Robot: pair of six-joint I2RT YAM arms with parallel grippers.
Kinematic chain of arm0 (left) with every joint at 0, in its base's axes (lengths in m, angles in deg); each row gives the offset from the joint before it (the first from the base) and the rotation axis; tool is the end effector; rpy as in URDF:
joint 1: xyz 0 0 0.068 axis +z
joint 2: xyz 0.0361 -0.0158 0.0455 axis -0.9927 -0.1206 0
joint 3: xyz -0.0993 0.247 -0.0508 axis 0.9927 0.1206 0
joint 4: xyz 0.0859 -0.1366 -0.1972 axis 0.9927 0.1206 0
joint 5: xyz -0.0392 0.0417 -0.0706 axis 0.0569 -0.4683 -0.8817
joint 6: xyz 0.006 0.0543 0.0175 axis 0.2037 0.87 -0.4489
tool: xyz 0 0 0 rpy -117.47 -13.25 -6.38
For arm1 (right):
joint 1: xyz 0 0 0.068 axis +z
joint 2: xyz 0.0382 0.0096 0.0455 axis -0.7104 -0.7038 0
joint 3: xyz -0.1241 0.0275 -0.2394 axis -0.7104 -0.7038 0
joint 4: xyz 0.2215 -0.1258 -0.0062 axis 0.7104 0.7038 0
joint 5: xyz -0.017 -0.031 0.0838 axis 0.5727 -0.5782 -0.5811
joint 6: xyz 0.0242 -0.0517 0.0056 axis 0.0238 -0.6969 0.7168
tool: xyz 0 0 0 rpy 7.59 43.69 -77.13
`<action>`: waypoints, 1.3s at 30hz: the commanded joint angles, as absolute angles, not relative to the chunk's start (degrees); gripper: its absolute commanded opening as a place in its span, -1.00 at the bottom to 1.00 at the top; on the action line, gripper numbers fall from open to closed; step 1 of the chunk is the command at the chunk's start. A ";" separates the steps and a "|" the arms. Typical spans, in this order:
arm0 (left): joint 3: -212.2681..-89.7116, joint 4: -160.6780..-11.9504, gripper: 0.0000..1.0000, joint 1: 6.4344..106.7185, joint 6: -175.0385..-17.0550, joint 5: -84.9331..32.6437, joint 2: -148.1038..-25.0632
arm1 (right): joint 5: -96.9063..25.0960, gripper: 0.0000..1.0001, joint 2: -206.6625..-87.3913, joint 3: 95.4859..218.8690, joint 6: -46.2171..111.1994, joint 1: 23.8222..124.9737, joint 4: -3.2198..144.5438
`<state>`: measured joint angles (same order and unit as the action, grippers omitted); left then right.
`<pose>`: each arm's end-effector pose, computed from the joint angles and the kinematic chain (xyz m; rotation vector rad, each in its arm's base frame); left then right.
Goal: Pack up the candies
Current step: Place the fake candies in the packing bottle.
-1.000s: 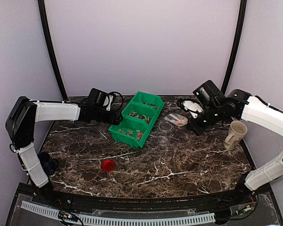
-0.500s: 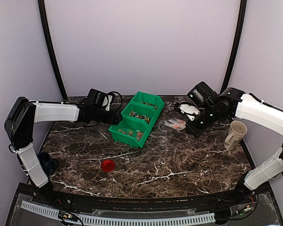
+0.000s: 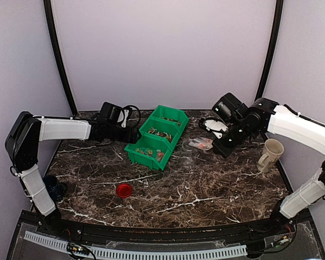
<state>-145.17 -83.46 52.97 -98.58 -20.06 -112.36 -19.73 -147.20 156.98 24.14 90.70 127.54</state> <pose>0.3398 -0.1987 0.2173 0.3319 2.2069 -0.4709 0.1968 0.1912 0.3062 -1.0148 2.4533 0.0517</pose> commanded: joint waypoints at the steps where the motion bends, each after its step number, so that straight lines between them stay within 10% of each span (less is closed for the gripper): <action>1: -144.27 -85.12 0.60 53.29 -99.28 -21.01 -111.12 | -18.79 -1.00 -147.65 160.18 24.49 91.49 128.64; 39: -143.68 -87.28 0.56 53.28 -101.28 -24.63 -112.00 | -13.59 -1.00 -152.36 166.77 25.53 95.18 136.29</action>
<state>-144.23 -85.93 52.97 -100.46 -23.47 -112.36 -14.90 -151.81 164.81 24.62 94.37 136.09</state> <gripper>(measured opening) 0.783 0.086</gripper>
